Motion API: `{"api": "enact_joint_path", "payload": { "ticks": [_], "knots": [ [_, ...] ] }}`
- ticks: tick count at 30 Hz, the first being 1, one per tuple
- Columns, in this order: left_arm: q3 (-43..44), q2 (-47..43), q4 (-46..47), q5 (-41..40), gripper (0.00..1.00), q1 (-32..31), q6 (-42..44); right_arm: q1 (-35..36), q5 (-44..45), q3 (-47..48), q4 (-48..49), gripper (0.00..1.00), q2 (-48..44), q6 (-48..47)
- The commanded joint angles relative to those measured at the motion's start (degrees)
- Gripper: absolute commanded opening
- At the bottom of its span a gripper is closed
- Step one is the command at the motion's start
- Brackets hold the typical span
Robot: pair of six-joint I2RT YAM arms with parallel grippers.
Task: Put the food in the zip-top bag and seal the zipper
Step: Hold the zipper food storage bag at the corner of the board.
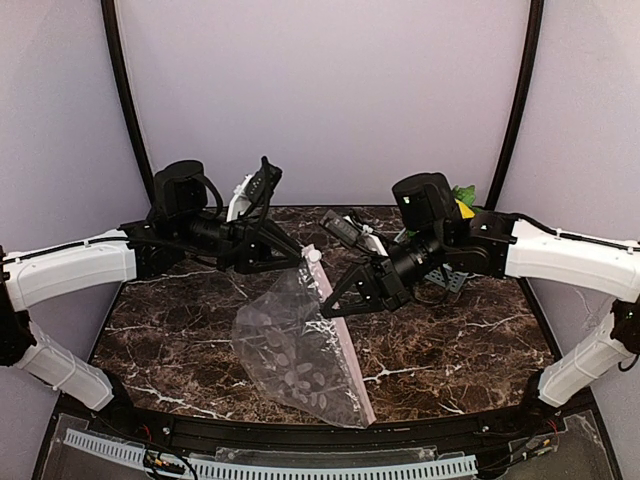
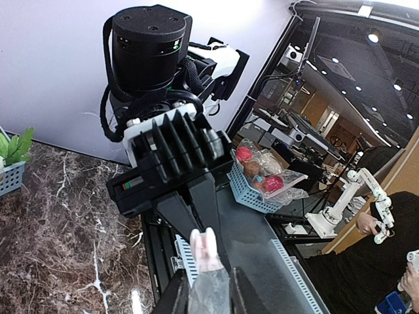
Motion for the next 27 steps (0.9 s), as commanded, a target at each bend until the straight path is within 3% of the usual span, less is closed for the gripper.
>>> {"api": "enact_joint_path", "payload": {
  "ticks": [1, 5, 6, 10, 12, 15, 17, 23, 27],
  "knots": [
    [-0.1, -0.1, 0.8, 1.3, 0.18, -0.2, 0.0, 0.4, 0.5, -0.7, 1.2, 0.00, 0.4, 0.5],
    [0.1, 0.1, 0.6, 1.3, 0.11, -0.1, 0.0, 0.4, 1.0, -0.8, 1.0, 0.00, 0.3, 0.7],
    [0.1, 0.0, 0.6, 1.3, 0.05, -0.1, 0.1, 0.4, 1.2, -0.8, 0.9, 0.00, 0.3, 0.6],
    [0.3, -0.1, -0.7, 1.1, 0.01, -0.2, 1.2, 0.3, 4.6, -0.1, -1.3, 0.01, -0.3, 0.1],
    [0.7, -0.2, -2.4, 0.3, 0.01, -0.1, 2.6, 0.2, 7.5, 0.2, -2.0, 0.20, -1.4, -0.2],
    [1.2, -0.3, -5.4, -0.6, 0.01, -0.2, 4.7, 0.0, 12.4, 0.1, -1.7, 0.57, -3.9, 0.2],
    [1.4, -0.3, -6.1, -0.7, 0.01, -0.2, 5.3, 0.0, 16.1, 0.1, -0.9, 0.65, -5.2, 0.8],
    [1.5, 0.1, -7.3, -1.0, 0.01, -0.4, 6.2, 0.0, 20.5, -3.1, 9.6, 0.64, -7.7, 3.9],
    [1.7, 0.5, -8.1, -1.3, 0.01, -0.7, 6.7, 0.1, 21.0, -4.2, 15.3, 0.47, -7.9, 4.7]
  ]
}}
